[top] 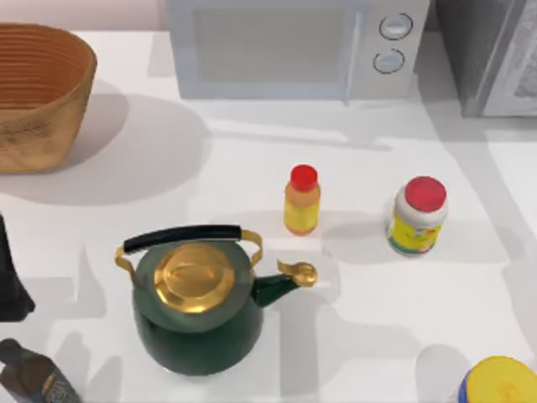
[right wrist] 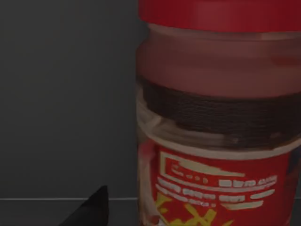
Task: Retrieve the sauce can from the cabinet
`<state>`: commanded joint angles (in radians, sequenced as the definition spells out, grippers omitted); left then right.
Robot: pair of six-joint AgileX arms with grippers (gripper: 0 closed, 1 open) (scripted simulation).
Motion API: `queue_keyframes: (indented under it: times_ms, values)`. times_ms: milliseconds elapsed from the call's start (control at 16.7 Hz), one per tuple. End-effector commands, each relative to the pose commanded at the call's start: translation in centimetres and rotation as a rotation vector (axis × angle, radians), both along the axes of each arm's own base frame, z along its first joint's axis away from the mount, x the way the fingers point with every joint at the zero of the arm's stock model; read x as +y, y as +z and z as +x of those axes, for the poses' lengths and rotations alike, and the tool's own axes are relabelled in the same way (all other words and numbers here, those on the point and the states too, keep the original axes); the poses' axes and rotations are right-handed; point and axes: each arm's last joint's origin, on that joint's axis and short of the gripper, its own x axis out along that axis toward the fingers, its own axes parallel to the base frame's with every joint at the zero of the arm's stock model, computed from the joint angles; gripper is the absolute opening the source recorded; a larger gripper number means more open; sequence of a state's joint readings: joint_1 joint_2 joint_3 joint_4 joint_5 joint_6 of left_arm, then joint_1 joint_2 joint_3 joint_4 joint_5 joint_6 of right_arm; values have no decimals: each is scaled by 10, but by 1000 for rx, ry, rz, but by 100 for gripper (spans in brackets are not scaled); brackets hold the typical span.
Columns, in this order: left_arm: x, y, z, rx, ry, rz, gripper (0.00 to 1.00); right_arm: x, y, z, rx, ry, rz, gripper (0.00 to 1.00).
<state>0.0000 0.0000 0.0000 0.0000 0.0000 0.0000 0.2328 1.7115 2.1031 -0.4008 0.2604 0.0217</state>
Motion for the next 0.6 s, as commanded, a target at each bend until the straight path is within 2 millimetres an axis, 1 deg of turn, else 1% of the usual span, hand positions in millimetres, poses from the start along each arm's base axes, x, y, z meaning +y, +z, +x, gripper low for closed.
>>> queue_keyframes:
  times_ms: [120, 420, 600]
  values:
    - [0, 0, 0, 0, 0, 0, 100, 2, -1, 5, -2, 0, 1, 100]
    - [0, 0, 0, 0, 0, 0, 100, 1, -1, 7, 2, -3, 0, 100]
    - [0, 0, 0, 0, 0, 0, 100, 2, 1, 20, -1, 0, 0, 100]
